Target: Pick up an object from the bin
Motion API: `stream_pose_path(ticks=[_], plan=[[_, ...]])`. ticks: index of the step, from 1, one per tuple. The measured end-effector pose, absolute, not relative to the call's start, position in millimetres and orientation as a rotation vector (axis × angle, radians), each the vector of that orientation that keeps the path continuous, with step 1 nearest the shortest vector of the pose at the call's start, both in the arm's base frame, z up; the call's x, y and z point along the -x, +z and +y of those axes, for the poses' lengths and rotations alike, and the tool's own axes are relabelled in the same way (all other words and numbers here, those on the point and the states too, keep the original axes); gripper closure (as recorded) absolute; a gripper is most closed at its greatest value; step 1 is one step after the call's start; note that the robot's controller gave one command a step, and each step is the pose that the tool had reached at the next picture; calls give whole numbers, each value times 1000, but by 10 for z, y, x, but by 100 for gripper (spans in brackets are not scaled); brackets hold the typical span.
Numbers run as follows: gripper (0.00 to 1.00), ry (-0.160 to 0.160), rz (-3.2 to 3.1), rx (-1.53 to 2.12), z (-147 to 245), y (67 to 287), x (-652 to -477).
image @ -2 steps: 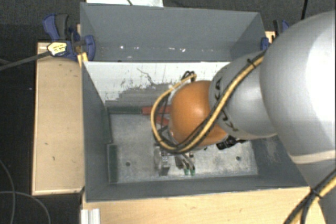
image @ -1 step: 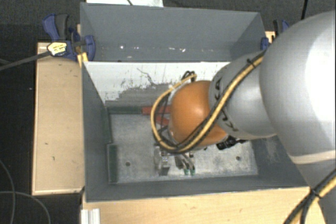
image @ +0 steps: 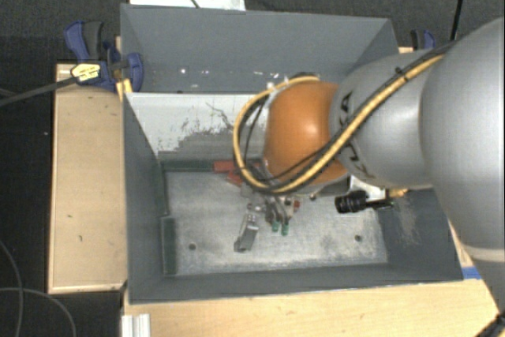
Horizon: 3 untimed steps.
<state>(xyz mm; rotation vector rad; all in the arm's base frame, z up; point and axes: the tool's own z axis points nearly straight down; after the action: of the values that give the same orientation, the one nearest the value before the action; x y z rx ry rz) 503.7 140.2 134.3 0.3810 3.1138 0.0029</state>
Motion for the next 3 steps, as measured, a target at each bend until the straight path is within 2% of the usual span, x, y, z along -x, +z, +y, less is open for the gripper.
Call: stream_pose_path(ticks=[1, 2, 3], plan=[[0, 2, 3116, -383, 1400, 1333, -5028], [0, 3, 3114, -387, 996, 1009, -5282], [0, -5, 3114, -409, 670, 772, -5430]])
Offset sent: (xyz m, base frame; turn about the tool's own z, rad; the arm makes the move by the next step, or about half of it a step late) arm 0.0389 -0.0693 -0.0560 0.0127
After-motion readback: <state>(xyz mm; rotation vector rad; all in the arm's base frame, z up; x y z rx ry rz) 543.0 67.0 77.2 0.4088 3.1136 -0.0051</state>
